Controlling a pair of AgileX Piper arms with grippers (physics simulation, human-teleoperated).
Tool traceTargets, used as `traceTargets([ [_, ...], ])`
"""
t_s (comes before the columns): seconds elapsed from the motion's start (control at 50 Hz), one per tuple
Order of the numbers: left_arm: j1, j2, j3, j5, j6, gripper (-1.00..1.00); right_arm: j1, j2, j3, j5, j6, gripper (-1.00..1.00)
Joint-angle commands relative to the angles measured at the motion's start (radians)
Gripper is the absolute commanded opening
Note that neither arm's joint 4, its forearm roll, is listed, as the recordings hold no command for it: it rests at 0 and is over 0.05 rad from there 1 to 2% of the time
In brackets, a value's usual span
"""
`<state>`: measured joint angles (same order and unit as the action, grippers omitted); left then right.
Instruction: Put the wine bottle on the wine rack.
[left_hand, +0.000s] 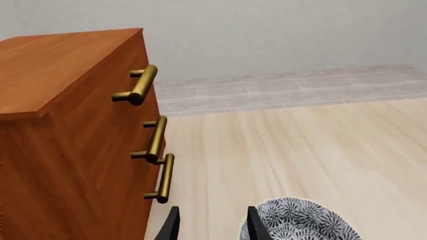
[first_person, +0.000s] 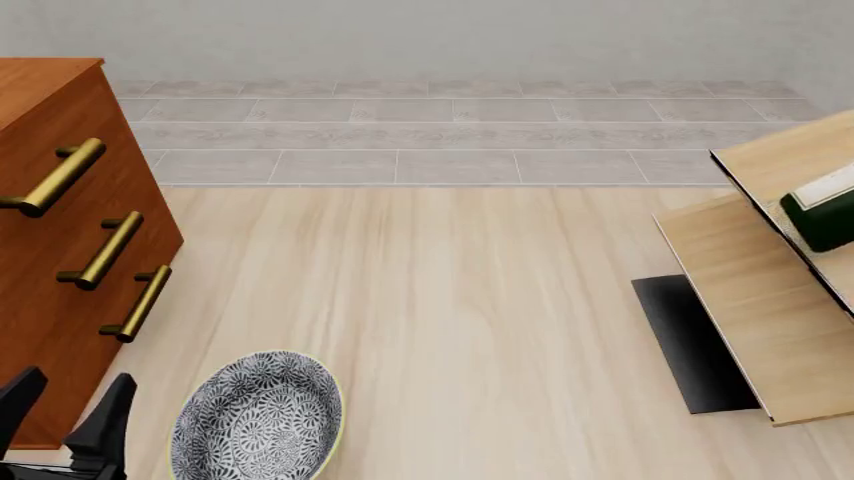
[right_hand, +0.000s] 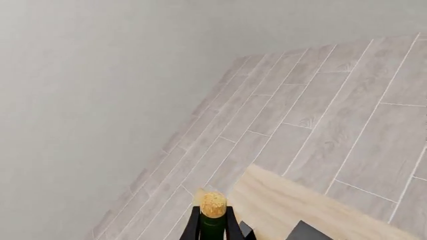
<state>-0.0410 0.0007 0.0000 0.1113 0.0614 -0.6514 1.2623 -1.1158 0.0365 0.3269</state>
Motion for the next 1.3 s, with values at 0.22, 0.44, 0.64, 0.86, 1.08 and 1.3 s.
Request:
traceTargets([
  [0.22,0.003,0.0,0.0,0.007,0.001,1.0,0.002,0.071,0.032,-0.013,-0.002,-1.0],
  [0.44,0.006,0.0,0.0,0.01,0.0,1.0,0.006,0.083,0.034,-0.013,-0.009,-1.0],
  [0.64,0.01,0.0,0.0,0.011,-0.001,1.0,-0.009,0.096,0.034,-0.016,-0.006,-1.0],
  [0.86,0.013,0.0,0.0,0.011,0.001,1.0,-0.023,0.113,0.043,-0.028,-0.01,-1.0],
  [1.08,0.014,0.0,0.0,0.01,0.002,1.0,-0.024,0.126,0.051,-0.035,-0.007,-1.0],
  [1.3,0.011,0.0,0.0,0.012,0.011,1.0,-0.033,0.128,0.066,-0.047,-0.001,-1.0],
])
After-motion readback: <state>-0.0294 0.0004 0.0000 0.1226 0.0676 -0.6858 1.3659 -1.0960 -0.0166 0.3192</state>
